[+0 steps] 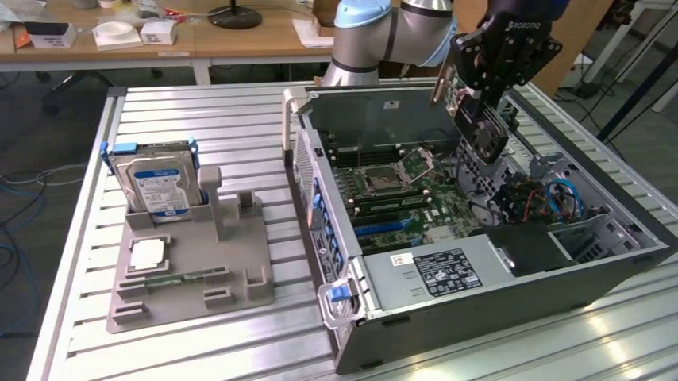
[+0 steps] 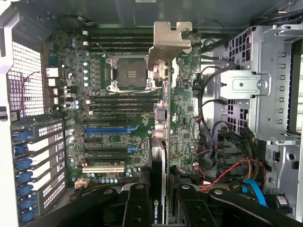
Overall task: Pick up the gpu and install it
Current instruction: 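Insert the gpu into the slot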
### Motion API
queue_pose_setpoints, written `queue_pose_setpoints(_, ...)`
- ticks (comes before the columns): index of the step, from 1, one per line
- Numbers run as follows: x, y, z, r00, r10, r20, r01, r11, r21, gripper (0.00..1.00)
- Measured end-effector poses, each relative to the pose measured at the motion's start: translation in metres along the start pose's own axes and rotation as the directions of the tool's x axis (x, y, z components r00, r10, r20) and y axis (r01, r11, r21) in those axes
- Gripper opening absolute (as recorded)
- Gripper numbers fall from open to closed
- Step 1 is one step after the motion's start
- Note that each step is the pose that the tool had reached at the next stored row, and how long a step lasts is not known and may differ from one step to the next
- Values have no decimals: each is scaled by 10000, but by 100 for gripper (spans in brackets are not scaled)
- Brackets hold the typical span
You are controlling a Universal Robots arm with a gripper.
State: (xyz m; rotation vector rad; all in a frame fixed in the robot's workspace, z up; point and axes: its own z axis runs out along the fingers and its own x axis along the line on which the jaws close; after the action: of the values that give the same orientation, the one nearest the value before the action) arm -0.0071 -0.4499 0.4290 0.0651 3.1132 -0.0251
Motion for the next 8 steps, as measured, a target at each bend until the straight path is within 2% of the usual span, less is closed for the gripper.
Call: queue_pose_setpoints(8, 0, 0, 0, 10000, 0, 0, 0, 10000, 0, 26)
